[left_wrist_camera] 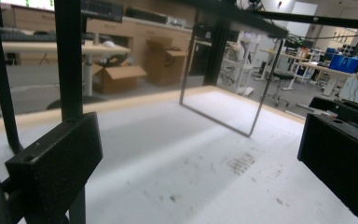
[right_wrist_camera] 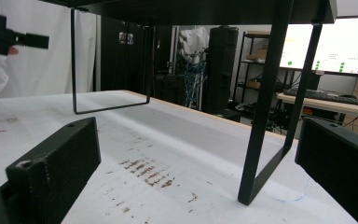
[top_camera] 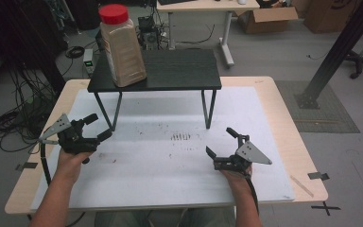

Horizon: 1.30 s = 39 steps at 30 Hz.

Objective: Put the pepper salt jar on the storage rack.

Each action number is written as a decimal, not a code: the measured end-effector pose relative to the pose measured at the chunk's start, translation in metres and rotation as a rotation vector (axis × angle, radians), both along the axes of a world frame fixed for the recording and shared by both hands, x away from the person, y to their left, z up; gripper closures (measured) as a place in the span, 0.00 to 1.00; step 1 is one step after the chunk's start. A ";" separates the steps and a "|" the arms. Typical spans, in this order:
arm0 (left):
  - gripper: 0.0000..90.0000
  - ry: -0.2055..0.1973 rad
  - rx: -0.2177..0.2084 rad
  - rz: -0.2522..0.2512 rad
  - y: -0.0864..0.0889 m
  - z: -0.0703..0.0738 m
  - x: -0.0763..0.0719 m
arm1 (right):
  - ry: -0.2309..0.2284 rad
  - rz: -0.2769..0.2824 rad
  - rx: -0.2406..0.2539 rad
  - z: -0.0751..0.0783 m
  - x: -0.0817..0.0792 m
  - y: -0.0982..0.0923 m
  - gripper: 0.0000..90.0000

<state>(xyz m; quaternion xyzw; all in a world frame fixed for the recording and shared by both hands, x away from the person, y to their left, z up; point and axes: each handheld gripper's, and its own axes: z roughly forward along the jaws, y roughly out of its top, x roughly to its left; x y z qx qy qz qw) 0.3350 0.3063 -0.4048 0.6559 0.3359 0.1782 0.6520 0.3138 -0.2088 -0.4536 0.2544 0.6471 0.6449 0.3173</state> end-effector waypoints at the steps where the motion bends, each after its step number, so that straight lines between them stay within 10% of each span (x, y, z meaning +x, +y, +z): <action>1: 0.00 0.011 -0.004 -0.004 -0.001 -0.004 0.000 | 0.000 0.000 0.000 0.000 0.000 0.000 0.00; 18: 0.00 0.008 0.052 0.051 -0.011 -0.048 -0.014 | 0.000 0.000 -0.004 0.000 0.000 0.000 0.00; 31: 0.01 -0.145 0.131 0.108 -0.020 -0.050 -0.030 | -0.001 -0.001 -0.005 0.000 0.000 0.001 0.00; 39: 0.00 -0.164 0.121 0.116 -0.020 -0.051 -0.032 | -0.001 -0.002 -0.004 0.000 0.000 0.000 0.00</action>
